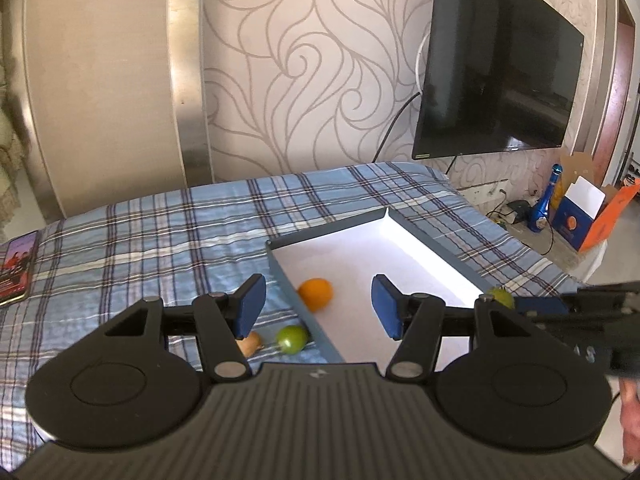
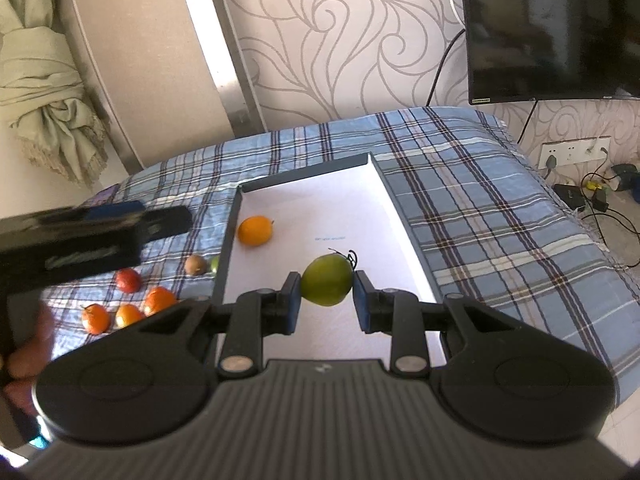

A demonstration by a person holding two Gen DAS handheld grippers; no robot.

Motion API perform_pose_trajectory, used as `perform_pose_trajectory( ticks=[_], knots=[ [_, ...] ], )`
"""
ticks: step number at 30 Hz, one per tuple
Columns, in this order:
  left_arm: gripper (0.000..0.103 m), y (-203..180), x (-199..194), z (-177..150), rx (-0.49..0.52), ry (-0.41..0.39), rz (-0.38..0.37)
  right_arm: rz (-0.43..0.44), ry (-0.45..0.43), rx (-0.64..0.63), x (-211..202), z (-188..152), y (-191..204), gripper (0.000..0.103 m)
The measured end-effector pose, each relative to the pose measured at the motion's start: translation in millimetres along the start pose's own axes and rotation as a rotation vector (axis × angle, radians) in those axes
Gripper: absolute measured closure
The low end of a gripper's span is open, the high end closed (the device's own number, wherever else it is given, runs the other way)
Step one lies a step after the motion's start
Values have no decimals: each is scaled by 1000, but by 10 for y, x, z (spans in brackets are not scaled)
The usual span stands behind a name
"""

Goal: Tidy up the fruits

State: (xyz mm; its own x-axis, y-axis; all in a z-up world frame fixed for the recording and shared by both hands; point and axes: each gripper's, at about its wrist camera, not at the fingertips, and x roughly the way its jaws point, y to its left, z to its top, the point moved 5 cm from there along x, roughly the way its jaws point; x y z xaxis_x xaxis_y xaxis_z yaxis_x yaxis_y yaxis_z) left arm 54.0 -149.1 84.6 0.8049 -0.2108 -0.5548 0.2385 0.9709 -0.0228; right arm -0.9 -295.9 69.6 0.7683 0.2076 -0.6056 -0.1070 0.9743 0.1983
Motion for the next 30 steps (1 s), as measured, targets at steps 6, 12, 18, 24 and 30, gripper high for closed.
perform_pose_trajectory(
  ticks=[6, 12, 18, 24, 30],
  knots=[
    [39, 67, -137, -60, -14, -3, 20, -18, 20, -20, 124, 27, -62, 72],
    [39, 177, -297, -122, -27, -12, 56, -21, 24, -29, 169, 43, -90, 72],
    [39, 307, -437, -227, -61, 3, 69, -30, 11, -53, 179, 99, -89, 72],
    [39, 347, -474, -366, -75, 27, 74, -32, 24, -72, 255, 129, -79, 71],
    [39, 383, -549, -433, -65, 25, 85, -79, 29, -70, 354, 151, -92, 62]
  ],
)
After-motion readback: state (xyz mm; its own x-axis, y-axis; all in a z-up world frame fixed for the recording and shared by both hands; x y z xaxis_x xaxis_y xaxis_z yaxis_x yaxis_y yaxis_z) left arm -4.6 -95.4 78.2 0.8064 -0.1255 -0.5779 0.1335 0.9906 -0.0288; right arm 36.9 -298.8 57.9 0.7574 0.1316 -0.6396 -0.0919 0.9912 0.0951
